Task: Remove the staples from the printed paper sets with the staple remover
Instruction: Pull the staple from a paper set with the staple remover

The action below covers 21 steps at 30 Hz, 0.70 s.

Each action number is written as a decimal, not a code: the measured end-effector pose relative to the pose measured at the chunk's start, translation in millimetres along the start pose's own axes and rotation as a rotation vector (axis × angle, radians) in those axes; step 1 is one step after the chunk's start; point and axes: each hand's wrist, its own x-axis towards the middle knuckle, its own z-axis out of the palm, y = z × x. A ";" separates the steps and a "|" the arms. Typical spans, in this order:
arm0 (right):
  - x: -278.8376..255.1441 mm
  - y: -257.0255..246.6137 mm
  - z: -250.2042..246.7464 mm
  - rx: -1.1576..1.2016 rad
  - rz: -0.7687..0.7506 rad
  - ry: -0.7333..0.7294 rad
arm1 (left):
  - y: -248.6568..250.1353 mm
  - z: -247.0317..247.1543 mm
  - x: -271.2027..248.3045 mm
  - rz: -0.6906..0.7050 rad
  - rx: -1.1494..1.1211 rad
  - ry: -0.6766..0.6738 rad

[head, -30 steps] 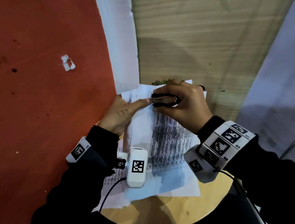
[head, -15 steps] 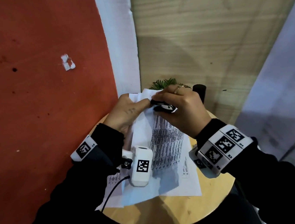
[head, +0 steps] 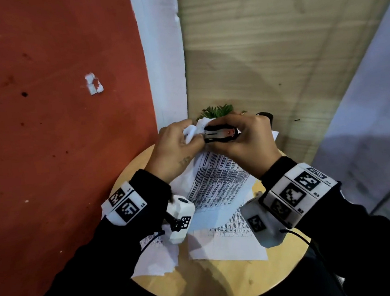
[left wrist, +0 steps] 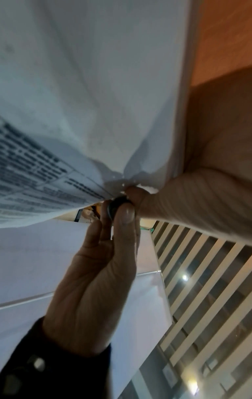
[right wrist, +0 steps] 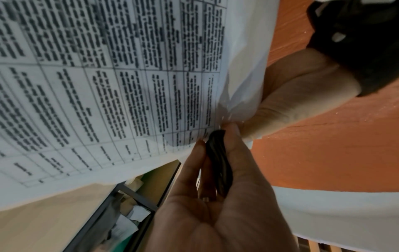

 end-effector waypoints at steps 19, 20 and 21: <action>2.9 18.7 -6.3 -0.227 0.127 -0.042 | -20.2 -9.5 3.4 0.023 0.200 0.190; 0.2 24.3 -4.6 -0.253 0.141 -0.063 | -21.8 -9.9 5.3 0.013 0.156 0.181; -2.4 29.2 -3.8 -0.274 0.149 -0.081 | -22.0 -9.8 6.7 0.005 0.109 0.176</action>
